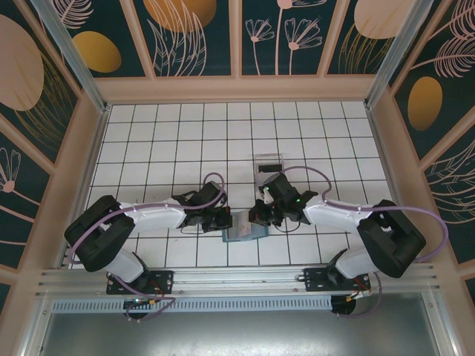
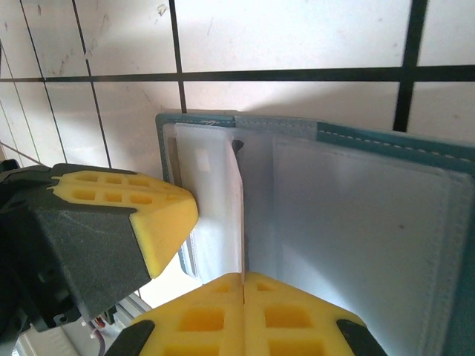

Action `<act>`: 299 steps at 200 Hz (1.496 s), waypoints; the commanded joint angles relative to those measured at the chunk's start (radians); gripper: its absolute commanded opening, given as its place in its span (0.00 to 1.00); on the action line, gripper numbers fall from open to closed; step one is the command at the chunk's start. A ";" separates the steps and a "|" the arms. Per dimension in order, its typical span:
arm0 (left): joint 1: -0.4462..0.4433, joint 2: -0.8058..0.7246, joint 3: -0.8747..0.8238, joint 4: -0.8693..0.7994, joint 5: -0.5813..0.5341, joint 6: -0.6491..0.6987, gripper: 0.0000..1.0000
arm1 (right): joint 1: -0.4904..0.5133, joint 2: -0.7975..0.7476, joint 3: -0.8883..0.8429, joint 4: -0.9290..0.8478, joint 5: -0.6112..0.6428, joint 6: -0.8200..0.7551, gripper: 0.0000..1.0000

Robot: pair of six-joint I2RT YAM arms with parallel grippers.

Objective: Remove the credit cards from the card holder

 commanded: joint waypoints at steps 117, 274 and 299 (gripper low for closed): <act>-0.005 -0.042 0.050 -0.195 -0.080 0.032 0.01 | -0.119 -0.141 0.154 -0.317 0.172 -0.210 0.01; -0.004 -0.091 0.079 -0.225 -0.111 0.056 0.02 | -0.138 0.012 0.525 -0.580 0.594 -1.399 0.00; -0.005 -0.093 0.073 -0.220 -0.102 0.058 0.01 | -0.138 0.029 0.562 -0.634 0.540 -1.620 0.00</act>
